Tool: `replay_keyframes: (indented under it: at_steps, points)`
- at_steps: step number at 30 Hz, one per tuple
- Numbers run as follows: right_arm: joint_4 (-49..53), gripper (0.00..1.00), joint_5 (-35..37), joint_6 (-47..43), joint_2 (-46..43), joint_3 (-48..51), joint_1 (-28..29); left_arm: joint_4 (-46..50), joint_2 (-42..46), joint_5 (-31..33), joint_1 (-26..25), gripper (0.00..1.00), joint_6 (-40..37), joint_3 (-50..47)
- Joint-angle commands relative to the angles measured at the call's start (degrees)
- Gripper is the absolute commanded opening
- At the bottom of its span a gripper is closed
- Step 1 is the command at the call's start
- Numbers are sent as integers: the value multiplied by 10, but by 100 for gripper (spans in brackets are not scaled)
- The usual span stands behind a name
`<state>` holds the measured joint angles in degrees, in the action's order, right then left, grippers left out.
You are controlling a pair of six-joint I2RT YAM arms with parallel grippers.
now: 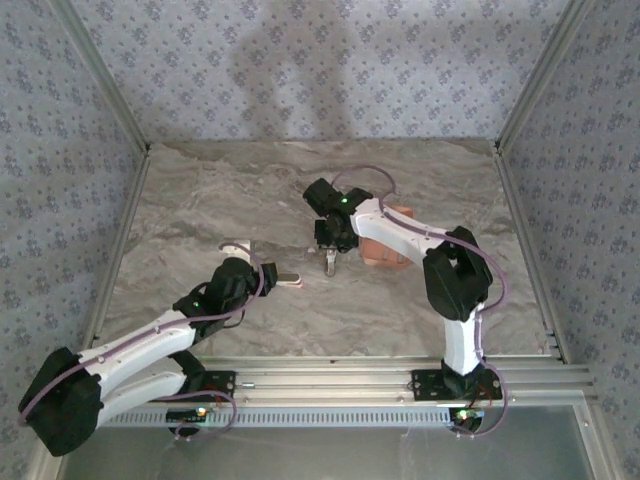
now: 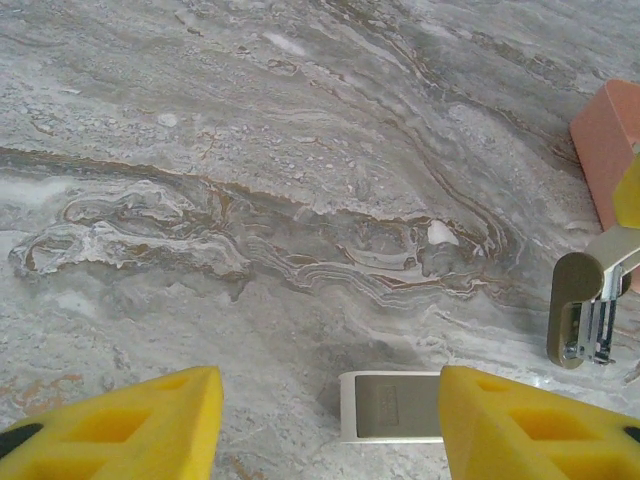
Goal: Load the staples into the stapler
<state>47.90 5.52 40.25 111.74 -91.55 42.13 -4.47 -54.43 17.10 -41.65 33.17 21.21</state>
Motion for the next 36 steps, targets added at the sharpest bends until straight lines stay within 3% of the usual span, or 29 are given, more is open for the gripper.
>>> replay_keyframes:
  at_steps: [1, 21, 29, 33, 36]
  points:
    - [58, 21, -4, -10, 19, -30, -13, 7, -5, 9, -1, 59, 12, -5]
    - [82, 24, -57, -28, 92, -79, -67, 0, -22, 13, -1, 59, 9, 4]
    - [84, 37, -51, -27, 86, -78, -66, 4, -15, -1, -1, 59, -26, 9]
    - [81, 52, -39, -28, 70, -79, -61, 16, 1, -4, -1, 59, -58, 15]
    - [82, 58, -29, -32, 52, -79, -58, 28, 18, 1, -1, 60, -93, 17]
